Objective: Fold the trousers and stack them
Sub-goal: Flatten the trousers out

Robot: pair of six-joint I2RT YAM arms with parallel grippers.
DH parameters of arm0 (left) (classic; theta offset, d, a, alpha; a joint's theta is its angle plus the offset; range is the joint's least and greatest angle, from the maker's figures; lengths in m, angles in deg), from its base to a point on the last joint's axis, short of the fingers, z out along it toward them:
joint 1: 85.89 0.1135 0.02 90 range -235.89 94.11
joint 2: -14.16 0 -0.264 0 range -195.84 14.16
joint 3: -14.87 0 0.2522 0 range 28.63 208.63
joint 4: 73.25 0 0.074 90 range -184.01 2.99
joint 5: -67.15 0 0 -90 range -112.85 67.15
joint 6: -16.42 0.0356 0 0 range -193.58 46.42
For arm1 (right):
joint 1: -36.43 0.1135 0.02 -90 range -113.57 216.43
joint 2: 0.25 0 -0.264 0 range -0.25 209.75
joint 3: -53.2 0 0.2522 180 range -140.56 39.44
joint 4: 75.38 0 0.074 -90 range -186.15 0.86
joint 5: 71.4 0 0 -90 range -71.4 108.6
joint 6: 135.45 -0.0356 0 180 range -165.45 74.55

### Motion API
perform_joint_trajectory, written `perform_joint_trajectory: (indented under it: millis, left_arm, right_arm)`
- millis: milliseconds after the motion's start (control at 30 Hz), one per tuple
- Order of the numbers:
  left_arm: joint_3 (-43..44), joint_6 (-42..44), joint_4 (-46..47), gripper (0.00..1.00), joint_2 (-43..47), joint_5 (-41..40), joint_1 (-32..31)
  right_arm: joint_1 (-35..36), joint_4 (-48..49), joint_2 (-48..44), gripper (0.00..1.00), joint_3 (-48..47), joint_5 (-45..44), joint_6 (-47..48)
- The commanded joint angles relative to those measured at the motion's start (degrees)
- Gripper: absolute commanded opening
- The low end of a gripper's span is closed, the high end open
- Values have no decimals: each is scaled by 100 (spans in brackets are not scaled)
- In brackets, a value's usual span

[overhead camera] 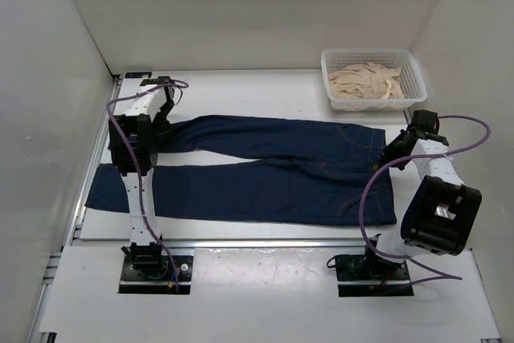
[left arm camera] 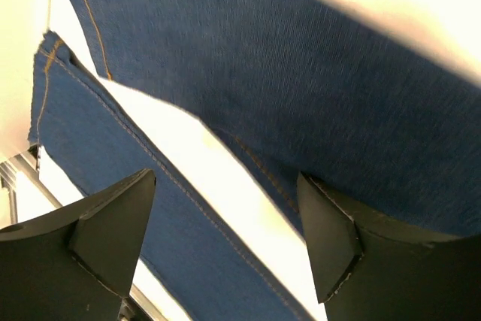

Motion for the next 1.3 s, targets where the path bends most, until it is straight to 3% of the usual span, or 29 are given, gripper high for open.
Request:
perform_joint_trajectory:
  millis: [0, 133, 267, 333, 433, 567, 600, 667, 733, 800, 900, 933, 967, 1000, 1033, 1067, 1133, 1267]
  left_arm:
    - [573, -210, -27, 86, -92, -505, 44]
    - [1715, -105, -369, 85, -689, -751, 115]
    - [3662, -105, -634, 85, -1243, -953, 404]
    - [4167, -105, -512, 85, -1358, -954, 510]
    - [4259, -52, -169, 87, -991, -735, 572]
    - [3293, -131, 473, 87, 195, -216, 572]
    - [3117, -131, 743, 83, 423, -50, 572]
    - [2686, 219, 808, 40, 882, 424, 520]
    - [2353, 500, 669, 13, 953, 942, 520]
    - [2036, 668, 536, 10, 1006, 1024, 467]
    - [1332, 783, 325, 10, 857, 489, 248]
    - [1183, 783, 255, 15, 856, 409, 134]
    - [851, 687, 254, 25, 856, 269, 133]
    - [691, 634, 306, 40, 856, 268, 55]
    - [533, 633, 402, 67, 943, 268, 54]
    - [366, 694, 403, 81, 944, 372, 2]
    - [294, 695, 456, 91, 1006, 373, 1]
    - [180, 748, 395, 87, 778, 242, 1]
  right_arm:
    - [-32, 86, 32, 0, -268, 143, 130]
    - [-32, 86, 32, 0, -268, 90, 130]
    - [-32, 86, 32, 0, -215, 90, 130]
    - [-32, 86, -21, 0, -215, 90, 130]
    - [-32, 86, -21, 0, -215, 90, 130]
    - [-32, 86, -135, 0, -215, 37, 130]
    - [-32, 86, -135, 0, -215, 37, 130]
    - [-32, 86, -135, 0, -215, 37, 130]
    - [-32, 86, -135, 0, -215, 37, 130]
    - [-32, 86, -187, 0, -145, 37, 130]
    - [-32, 86, -188, 0, -145, 37, 130]
    - [-32, 86, -188, 0, -145, 37, 130]
    - [-32, 86, -188, 0, -145, 37, 130]
    - [-32, 86, -240, 0, -145, 37, 130]
    - [-32, 86, -241, 0, -145, 37, 130]
    - [-32, 86, -241, 0, -145, 37, 130]
    - [-32, 86, -241, 0, -145, 90, 130]
    - [21, 86, -188, 0, -145, 142, 130]
